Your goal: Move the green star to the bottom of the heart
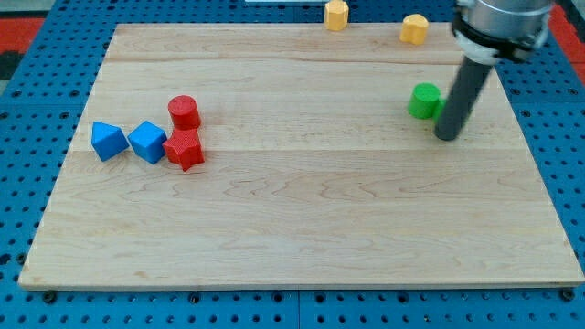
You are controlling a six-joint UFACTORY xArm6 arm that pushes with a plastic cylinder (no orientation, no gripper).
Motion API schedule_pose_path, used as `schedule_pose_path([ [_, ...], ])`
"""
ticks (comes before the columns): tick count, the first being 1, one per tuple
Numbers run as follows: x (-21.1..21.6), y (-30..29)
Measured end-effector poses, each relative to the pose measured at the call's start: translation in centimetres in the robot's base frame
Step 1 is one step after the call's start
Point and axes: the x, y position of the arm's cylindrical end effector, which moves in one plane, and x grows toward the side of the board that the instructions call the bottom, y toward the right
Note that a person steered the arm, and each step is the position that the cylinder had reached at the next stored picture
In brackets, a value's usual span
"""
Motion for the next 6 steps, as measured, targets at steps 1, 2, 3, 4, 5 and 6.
schedule_pose_path([
  [1,-5.5,-1.5],
  [2,1.2,-5.1],
  [3,2.5,1.6],
  [4,-3.7,3.0],
  [5,-9.3,-1.0],
  [6,-5.2,-2.7],
])
